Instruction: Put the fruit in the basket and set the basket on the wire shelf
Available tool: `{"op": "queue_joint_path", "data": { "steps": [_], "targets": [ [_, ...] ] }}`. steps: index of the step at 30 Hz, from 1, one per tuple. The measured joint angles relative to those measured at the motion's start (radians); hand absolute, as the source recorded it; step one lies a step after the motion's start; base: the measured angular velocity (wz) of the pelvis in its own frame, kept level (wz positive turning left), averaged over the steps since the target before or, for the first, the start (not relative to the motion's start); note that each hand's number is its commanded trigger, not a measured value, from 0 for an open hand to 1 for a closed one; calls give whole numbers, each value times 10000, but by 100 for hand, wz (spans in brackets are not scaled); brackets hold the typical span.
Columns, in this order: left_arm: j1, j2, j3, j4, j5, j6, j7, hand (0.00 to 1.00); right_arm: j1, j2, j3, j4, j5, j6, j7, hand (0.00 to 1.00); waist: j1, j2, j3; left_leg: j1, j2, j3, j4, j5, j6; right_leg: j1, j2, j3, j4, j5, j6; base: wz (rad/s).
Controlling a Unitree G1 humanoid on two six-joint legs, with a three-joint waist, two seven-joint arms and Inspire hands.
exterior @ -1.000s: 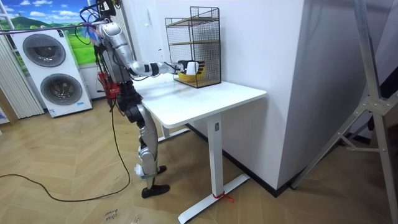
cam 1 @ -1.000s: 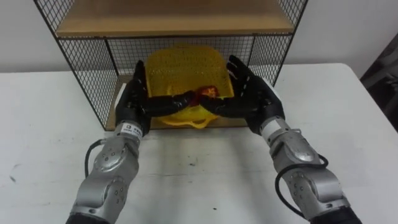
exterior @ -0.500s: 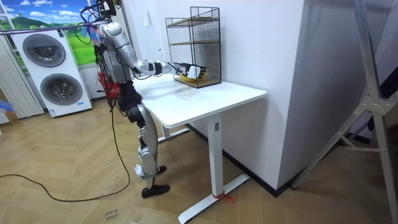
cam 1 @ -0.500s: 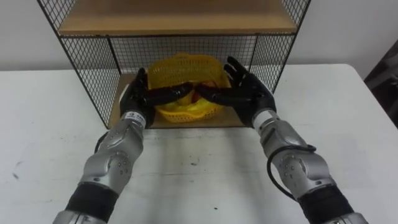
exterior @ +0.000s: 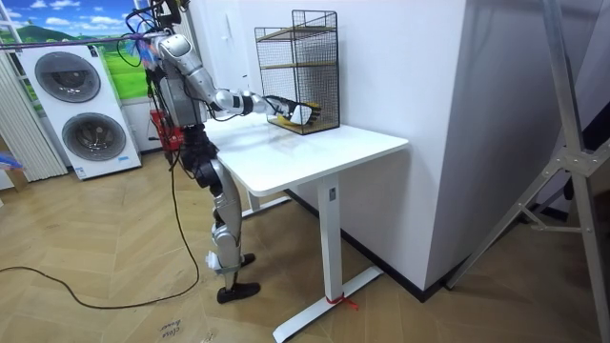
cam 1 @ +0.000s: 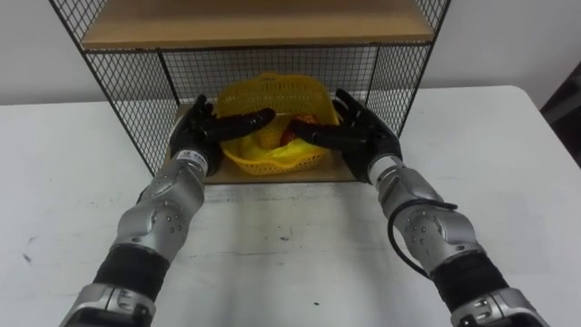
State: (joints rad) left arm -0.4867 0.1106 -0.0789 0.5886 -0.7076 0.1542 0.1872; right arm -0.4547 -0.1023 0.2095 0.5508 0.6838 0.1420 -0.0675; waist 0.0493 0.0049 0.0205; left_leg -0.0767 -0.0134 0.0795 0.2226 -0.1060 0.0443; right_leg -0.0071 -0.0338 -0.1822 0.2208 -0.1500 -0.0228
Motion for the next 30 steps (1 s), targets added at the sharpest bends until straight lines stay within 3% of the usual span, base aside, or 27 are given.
{"op": "queue_joint_path", "data": {
  "steps": [7, 13, 22, 23, 26, 30],
  "targets": [
    [2, 50, 0, -5, 41, 4, -17, 0, 18, 35, 4, 8, -136, 1, 69, 0, -125, 8, -5, 124, 1, -32, -21, 19, -1, 177, 1, -59, -53, 0, 0, 3],
    [1, 249, 16, -272, 267, 4, -40, 0, 26, 34, 4, -112, -201, -4, 161, 0, -157, 91, -63, 192, -5, -35, -32, 21, -5, 265, 50, 42, -164, 11, 13, 0],
    [2, 279, 628, -516, 741, 4, -75, 0, 63, 19, 6, -115, -280, -4, 230, 0, -157, 106, -101, 316, -4, -36, -33, 28, -9, 406, 61, 29, -177, 44, 5, 0],
    [2, 280, 690, -516, 791, 4, -99, 0, 66, 13, 4, -116, -332, -4, 260, 0, -159, 103, -116, 365, -3, -36, -38, 27, -9, 447, 60, 32, -174, 43, 6, 0],
    [12, 284, 822, -516, 851, 4, -253, 0, 80, -3, -23, -119, -589, -4, 367, 0, -152, 64, -270, 387, 2, -33, -41, 28, -9, 479, 56, 22, -177, 43, 6, 0],
    [34, 282, 1004, -516, 897, 3, -317, 0, 352, -127, -70, -630, -1021, -5, 529, 0, -153, 62, -274, 510, -4, -78, -48, 27, -10, 622, 46, -14, -191, 38, 13, 2]
  ]
}}
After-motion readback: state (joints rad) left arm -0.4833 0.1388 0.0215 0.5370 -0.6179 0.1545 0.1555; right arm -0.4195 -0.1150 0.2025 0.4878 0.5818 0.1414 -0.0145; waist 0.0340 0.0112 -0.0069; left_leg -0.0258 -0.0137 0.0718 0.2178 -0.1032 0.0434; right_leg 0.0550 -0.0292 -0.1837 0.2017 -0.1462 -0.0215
